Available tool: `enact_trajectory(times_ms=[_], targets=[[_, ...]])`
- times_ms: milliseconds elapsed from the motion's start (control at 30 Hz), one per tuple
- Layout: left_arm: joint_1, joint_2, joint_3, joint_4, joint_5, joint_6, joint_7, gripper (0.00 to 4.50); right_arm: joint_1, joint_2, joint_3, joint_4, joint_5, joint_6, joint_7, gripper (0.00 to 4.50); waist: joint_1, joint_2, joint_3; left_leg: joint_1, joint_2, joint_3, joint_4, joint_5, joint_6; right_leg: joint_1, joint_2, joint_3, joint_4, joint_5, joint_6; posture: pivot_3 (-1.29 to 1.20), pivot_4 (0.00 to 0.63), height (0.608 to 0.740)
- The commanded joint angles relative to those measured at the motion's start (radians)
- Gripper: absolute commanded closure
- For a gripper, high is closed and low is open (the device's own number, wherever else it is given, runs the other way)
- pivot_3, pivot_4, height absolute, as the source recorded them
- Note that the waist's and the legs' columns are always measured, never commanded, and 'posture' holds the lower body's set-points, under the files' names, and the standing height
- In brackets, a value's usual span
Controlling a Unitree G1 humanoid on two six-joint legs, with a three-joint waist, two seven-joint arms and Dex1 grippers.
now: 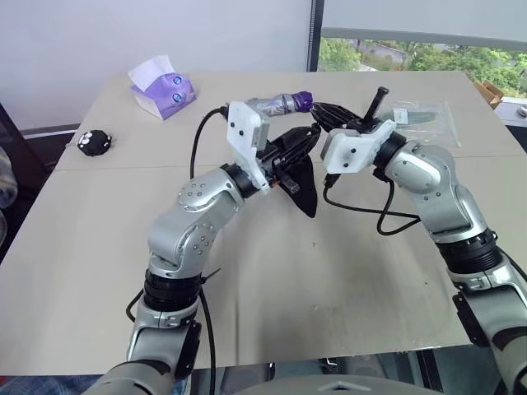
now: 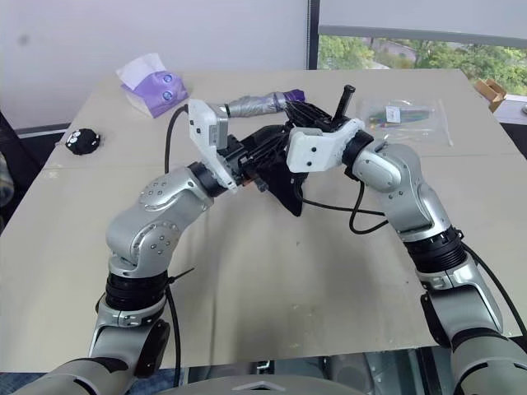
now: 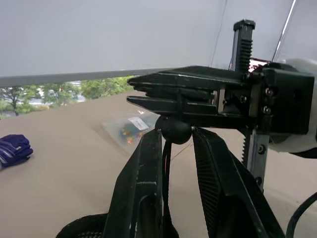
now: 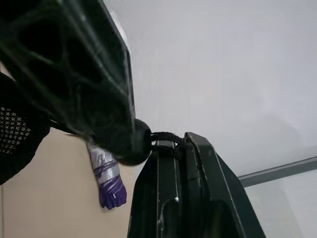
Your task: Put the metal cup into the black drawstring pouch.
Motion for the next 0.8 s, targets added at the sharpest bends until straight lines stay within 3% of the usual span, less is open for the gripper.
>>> enact_trajectory(times_ms=[33,800], targets=[[-0.017,0.002,-0.004,-0.028,0.016,-0.031,-0.011,3.49,-0.019,0.005,-0.026,-0.044,0.017,-0.001,-0.004,4.50,0.000,0.000,0.000,0.000,0.000,0.000,0.000,0.000,0.000,0.000,0.000,0.000,0.000,0.000,0.000,0.00,0.150,0.740],[-0.031,-0.011,-0.021,-0.022,0.089,-0.047,-0.006,3.49,-0.016,0.021,-0.020,-0.055,0.026,0.007,0.013,4.50,0.000,0.000,0.000,0.000,0.000,0.000,0.000,0.000,0.000,0.000,0.000,0.000,0.000,0.000,0.000,0.00,0.150,0.740]])
